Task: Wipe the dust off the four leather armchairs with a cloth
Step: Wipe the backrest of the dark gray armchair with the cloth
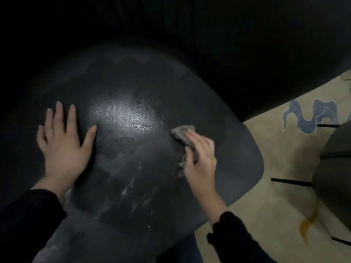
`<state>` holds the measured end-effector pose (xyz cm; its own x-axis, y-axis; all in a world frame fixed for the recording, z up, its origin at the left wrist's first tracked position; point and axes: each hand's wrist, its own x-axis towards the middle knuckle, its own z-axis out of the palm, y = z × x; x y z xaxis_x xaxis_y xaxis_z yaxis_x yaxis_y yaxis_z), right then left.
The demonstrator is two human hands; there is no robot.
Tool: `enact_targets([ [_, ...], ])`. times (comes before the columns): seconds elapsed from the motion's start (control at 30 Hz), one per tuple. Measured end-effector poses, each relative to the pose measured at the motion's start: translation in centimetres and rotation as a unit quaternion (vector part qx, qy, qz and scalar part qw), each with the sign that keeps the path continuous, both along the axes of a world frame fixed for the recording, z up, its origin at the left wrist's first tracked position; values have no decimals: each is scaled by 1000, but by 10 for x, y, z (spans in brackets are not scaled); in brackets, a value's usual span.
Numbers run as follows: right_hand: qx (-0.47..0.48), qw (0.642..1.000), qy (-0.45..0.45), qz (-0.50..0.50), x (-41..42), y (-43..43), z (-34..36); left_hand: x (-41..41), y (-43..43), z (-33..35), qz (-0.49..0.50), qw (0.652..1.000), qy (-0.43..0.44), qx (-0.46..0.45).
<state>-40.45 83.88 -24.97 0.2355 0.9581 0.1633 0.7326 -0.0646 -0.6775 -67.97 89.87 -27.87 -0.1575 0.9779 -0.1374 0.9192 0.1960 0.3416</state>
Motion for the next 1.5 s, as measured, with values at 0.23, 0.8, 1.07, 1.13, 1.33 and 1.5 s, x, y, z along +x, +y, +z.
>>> enact_targets([
  [0.23,-59,981,-53,-180,73,15,-8,-3,-3,2,-17,1000,-2,12],
  [0.8,-35,995,-69,-70,-5,-7,9,-54,-55,14,-95,995,-19,0],
  [1.07,-33,996,-86,-21,-69,-26,-7,-95,-110,14,-52,998,-15,-31],
  [1.13,-35,996,-78,37,-96,-53,-7,-98,-117,14,-55,998,-17,-32],
  [1.33,-28,997,-40,57,-107,-58,15,-102,-127,15,-54,997,-26,-47],
  [1.5,-19,995,-88,-53,-56,20,13,-102,-128,11,-58,997,-20,-43],
])
